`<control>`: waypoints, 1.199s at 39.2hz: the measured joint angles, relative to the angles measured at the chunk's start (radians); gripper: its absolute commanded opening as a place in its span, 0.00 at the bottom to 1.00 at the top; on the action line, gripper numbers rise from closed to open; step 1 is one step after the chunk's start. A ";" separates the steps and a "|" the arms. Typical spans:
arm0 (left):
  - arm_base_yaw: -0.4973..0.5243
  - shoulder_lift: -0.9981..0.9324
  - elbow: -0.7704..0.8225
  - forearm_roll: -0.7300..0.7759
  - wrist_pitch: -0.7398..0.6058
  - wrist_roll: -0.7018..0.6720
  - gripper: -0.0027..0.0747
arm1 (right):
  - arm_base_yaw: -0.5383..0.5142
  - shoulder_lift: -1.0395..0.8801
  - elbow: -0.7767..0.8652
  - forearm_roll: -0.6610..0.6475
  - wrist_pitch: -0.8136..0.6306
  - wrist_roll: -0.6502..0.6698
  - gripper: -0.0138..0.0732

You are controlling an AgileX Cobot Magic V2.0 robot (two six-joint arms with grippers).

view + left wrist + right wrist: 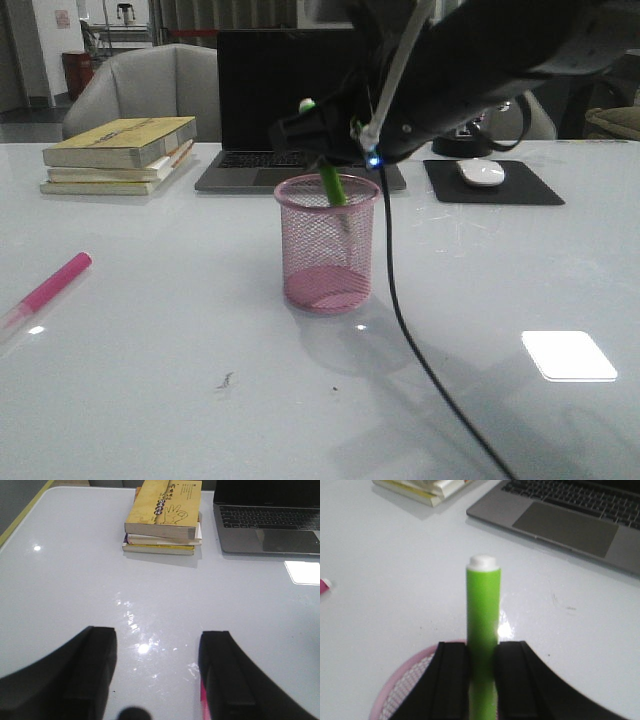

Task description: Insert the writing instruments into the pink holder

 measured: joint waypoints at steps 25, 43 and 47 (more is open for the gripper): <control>0.000 0.000 0.000 0.000 0.001 0.000 0.58 | -0.005 -0.065 0.000 0.000 0.090 -0.004 0.63; 0.000 0.000 0.000 0.000 -0.019 0.000 0.58 | -0.390 -0.591 0.036 -0.023 0.614 -0.025 0.63; 0.000 0.000 0.000 0.000 -0.037 0.000 0.58 | -0.455 -0.671 0.085 -0.046 0.672 -0.025 0.63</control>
